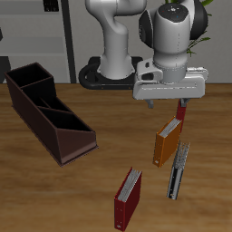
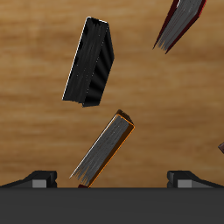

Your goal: Place the orange book into the right desk caddy's left compartment

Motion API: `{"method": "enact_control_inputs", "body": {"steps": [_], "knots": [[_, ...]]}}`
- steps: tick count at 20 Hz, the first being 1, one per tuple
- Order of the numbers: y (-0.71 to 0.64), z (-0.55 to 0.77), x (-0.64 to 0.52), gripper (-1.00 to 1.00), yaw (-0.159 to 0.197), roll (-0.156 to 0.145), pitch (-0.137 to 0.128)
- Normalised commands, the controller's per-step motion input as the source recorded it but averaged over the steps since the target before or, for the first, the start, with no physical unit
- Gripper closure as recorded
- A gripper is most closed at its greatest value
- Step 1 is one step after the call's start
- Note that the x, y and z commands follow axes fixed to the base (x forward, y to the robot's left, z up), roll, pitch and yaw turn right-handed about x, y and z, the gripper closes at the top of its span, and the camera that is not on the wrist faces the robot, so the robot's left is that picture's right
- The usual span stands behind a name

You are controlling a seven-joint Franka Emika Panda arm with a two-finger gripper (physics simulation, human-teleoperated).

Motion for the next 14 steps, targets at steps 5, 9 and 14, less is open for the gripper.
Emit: {"method": "enact_control_inputs", "body": {"steps": [5, 9, 14], "knots": [[0.09, -0.33, 0.14, -1.00, -0.035, 0.016, 0.023], [0.00, -0.26, 0.01, -1.00, -0.064, 0.023, 0.023], [-0.03, -0.18, 0.03, -1.00, -0.026, 0.011, 0.003]]}}
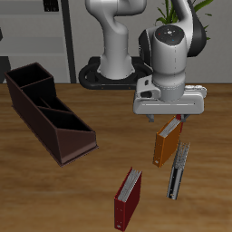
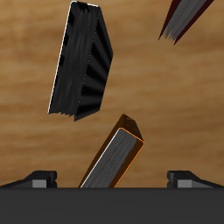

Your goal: Place the orange book into the right desk caddy's left compartment

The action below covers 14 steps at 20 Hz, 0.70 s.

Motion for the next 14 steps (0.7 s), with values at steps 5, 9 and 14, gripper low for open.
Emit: {"method": "enact_control_inputs", "body": {"steps": [5, 9, 14], "knots": [[0.05, -0.18, 0.01, -1.00, -0.012, 0.000, -0.009], [0.04, -0.10, 0.04, -1.00, -0.007, -0.006, -0.023], [0.01, -0.14, -0.09, -1.00, 0.017, -0.064, -0.074]]}}
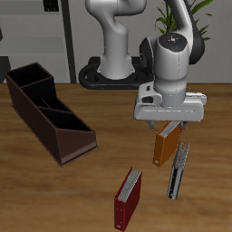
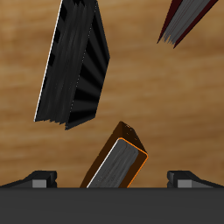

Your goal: Place the orange book into the right desk caddy's left compartment

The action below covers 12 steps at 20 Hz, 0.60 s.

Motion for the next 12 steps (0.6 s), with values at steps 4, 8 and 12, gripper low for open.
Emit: {"method": "enact_control_inputs", "body": {"steps": [4, 8, 12], "knots": [[0.05, -0.04, 0.00, -1.00, 0.001, -0.060, -0.042], [0.07, 0.00, -0.12, -1.00, -0.030, -0.057, -0.076], [0.05, -0.06, 0.08, -1.00, -0.046, 0.003, 0.004]]}}
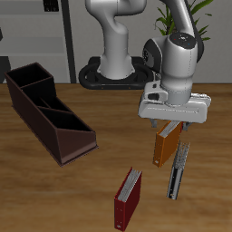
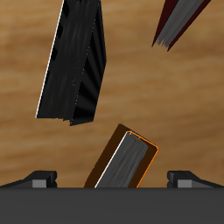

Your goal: Place the orange book into the right desk caddy's left compartment

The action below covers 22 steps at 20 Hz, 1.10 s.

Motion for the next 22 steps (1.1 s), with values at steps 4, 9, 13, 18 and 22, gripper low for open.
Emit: {"method": "enact_control_inputs", "body": {"steps": [4, 9, 13, 18, 22], "knots": [[0.01, -0.09, 0.04, -1.00, -0.035, 0.009, 0.023], [0.02, -0.19, 0.12, -1.00, -0.053, 0.046, 0.072], [0.03, -0.15, -0.02, -1.00, -0.047, 0.016, 0.027], [0.08, -0.15, -0.01, 1.00, -0.034, 0.024, 0.049], [-0.06, 0.07, -0.02, 1.00, -0.021, 0.000, -0.006]]}}
